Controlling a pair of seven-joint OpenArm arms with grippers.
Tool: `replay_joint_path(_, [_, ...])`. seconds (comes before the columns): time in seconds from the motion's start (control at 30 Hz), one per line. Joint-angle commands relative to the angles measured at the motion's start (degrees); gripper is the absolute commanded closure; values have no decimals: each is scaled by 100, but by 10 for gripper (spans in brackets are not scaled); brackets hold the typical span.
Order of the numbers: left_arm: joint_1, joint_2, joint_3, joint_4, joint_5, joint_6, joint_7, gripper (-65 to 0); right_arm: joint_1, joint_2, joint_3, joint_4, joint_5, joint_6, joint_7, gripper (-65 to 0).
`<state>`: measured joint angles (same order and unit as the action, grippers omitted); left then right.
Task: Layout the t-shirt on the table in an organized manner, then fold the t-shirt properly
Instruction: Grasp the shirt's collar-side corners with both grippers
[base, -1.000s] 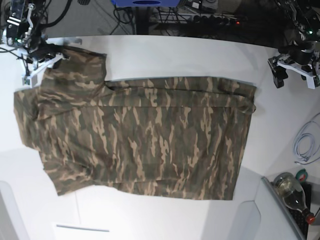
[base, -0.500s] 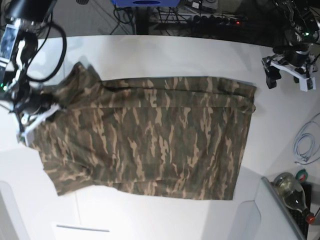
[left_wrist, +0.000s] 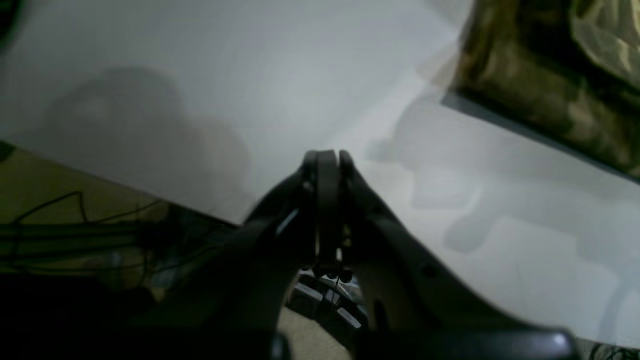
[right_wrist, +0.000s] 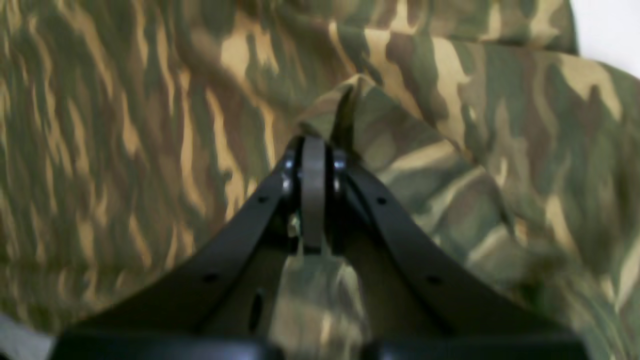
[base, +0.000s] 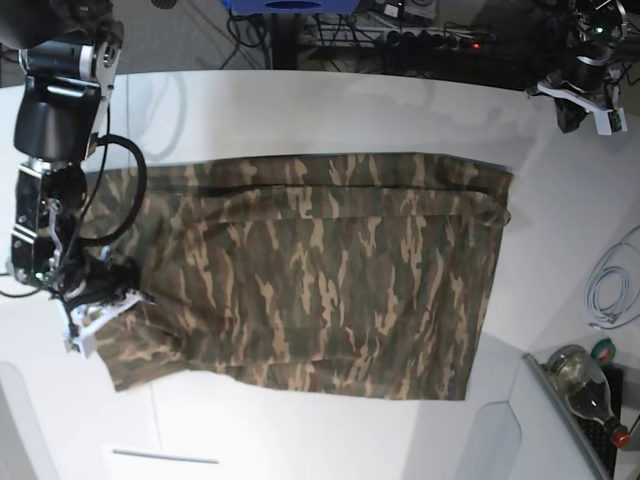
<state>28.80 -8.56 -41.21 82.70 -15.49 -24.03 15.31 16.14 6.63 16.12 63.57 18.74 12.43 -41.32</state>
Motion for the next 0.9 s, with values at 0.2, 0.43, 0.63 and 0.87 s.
replay_joint_path(0.2, [167,-10,-24,43,-56,-1,-129,0,-142,290,-482,214,55,45,646,-345])
replay_joint_path(0.43, [-71,78,46,25,-117,-1,-138,-303,-2067,132,80,2737,82,54,1165,-557])
replay_joint_path(0.63, [-730,60,829,-678,-126,-10,-727,-436,-3262,44,72,3493,82,54,1675,-551])
replay_joint_path(0.87, [-1372,43,1400,-1716,-126,-10,-1228,-321,-3649,44,98,3485,82,54,1684,-549])
